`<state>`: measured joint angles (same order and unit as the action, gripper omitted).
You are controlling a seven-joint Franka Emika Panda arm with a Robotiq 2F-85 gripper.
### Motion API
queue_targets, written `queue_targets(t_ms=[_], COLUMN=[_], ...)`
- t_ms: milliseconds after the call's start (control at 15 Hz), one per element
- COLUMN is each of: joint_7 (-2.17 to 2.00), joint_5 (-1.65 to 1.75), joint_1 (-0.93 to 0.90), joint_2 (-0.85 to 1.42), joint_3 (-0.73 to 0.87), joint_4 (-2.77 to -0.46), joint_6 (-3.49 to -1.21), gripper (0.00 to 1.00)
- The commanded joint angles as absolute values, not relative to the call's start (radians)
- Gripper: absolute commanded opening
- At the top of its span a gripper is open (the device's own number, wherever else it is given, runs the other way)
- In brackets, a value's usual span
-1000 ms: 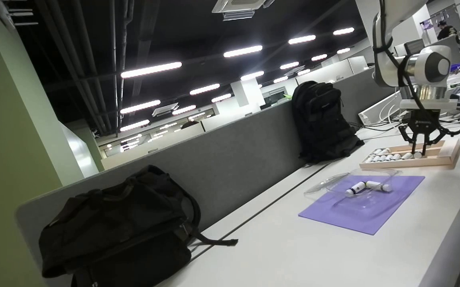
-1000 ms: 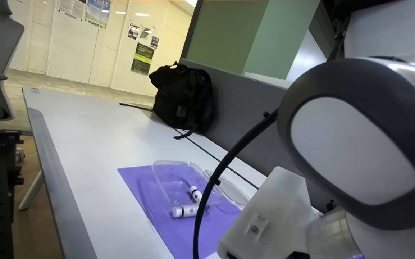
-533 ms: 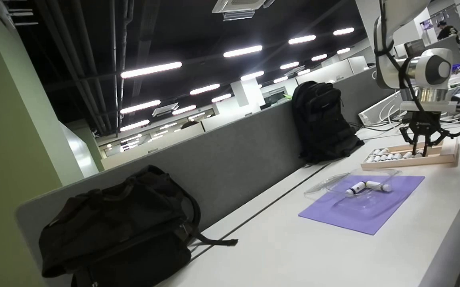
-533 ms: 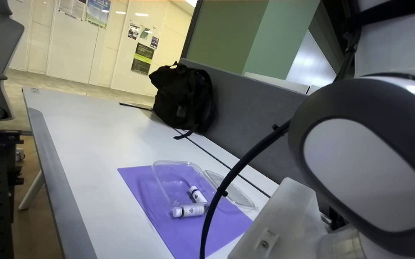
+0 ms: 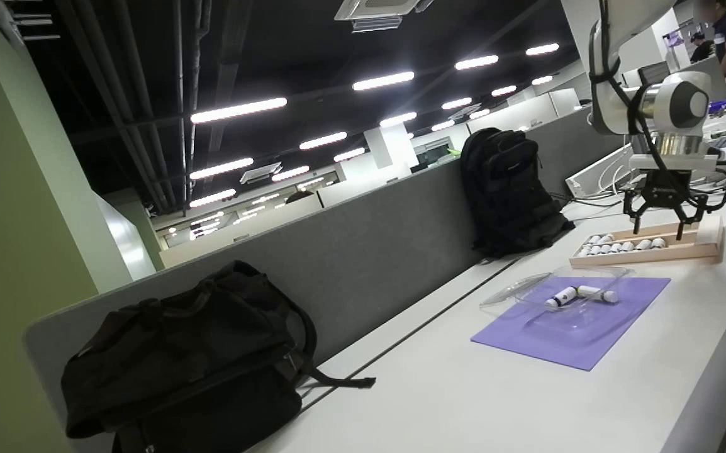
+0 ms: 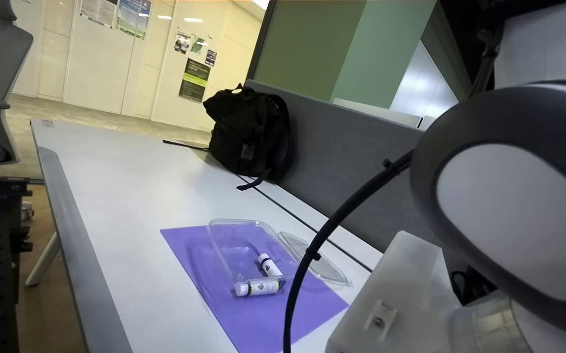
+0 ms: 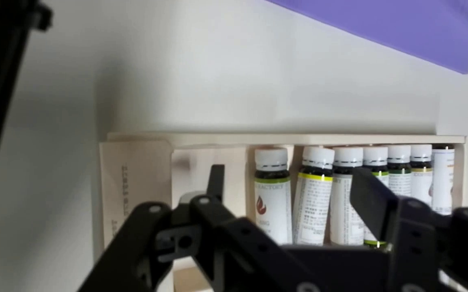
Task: Take a bottle from the clear container and put it on the tray
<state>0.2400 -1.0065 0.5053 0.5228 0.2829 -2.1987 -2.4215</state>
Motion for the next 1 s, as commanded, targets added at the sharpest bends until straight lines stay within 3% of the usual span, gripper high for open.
queue_targets(t_ms=[0,133,733,933], joint_7=[0.222,0.230,0.214,0.185], joint_5=[-0.917,-0.899,-0.936,-0.918], joint_1=[0.504,0.507,0.506,0.489], joint_2=[0.459,0.460,0.527,0.555], joint_3=[0.321,0.331,0.302,0.292], joint_4=[-2.226,-2.223,-2.183,-2.173], joint_6=[-2.350,-2.372,-2.487,-2.513], gripper=[0.61,0.64,0.02,0.00])
